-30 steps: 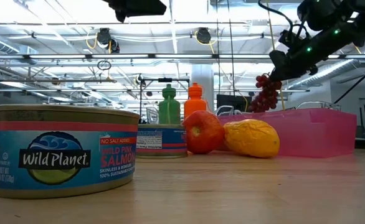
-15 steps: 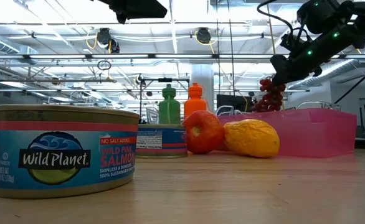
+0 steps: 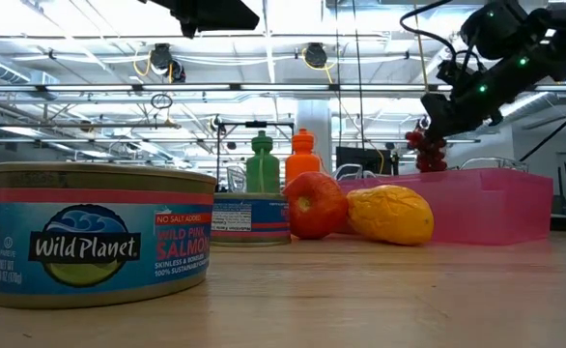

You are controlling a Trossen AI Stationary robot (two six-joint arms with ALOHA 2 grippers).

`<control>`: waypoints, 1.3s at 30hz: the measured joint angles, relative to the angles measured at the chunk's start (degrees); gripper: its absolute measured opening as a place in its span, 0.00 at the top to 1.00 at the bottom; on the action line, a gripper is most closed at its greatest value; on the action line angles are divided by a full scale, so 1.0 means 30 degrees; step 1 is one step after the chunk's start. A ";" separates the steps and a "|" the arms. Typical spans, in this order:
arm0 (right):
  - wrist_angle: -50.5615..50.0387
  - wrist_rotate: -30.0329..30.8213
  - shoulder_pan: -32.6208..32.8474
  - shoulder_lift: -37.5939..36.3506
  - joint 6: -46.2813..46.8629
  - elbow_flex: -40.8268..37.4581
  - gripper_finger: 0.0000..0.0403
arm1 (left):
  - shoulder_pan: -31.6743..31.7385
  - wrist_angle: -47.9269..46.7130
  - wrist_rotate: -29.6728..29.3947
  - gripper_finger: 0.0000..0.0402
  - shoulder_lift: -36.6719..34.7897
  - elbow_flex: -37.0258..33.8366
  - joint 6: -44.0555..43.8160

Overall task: Pick & Place Food Item
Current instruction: Put the purple grapes into the right transparent bin, then put the red apple into the right transparent bin

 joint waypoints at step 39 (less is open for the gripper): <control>0.5553 -0.5843 0.4166 -0.0189 -0.2389 -0.1781 0.27 | 0.0275 0.1469 0.0346 0.81 0.3768 0.0007 -0.5479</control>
